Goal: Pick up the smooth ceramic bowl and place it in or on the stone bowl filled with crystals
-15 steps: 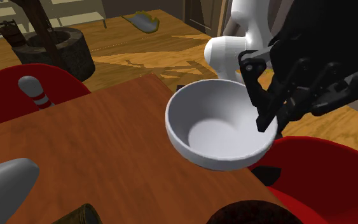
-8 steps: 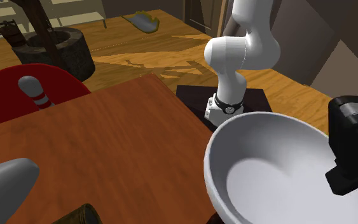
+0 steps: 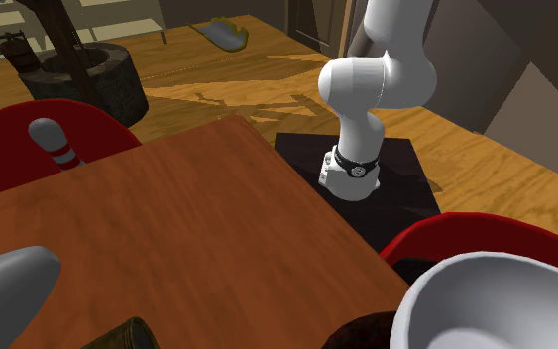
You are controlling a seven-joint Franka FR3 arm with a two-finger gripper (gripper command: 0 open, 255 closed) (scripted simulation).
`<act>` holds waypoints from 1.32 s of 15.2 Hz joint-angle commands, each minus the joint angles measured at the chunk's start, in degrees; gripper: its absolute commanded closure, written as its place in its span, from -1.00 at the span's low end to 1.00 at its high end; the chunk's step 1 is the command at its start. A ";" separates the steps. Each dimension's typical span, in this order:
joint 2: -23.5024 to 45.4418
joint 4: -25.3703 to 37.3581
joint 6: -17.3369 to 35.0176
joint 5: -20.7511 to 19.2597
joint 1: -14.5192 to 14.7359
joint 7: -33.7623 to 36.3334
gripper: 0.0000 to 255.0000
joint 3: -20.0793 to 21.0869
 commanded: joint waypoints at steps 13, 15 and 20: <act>-1.42 -12.55 11.18 -0.01 -0.10 0.67 1.00 -0.07; -1.42 -14.09 12.71 -0.03 -0.11 0.76 1.00 -0.07; -1.41 -14.44 13.07 -0.04 -0.11 0.78 1.00 -0.08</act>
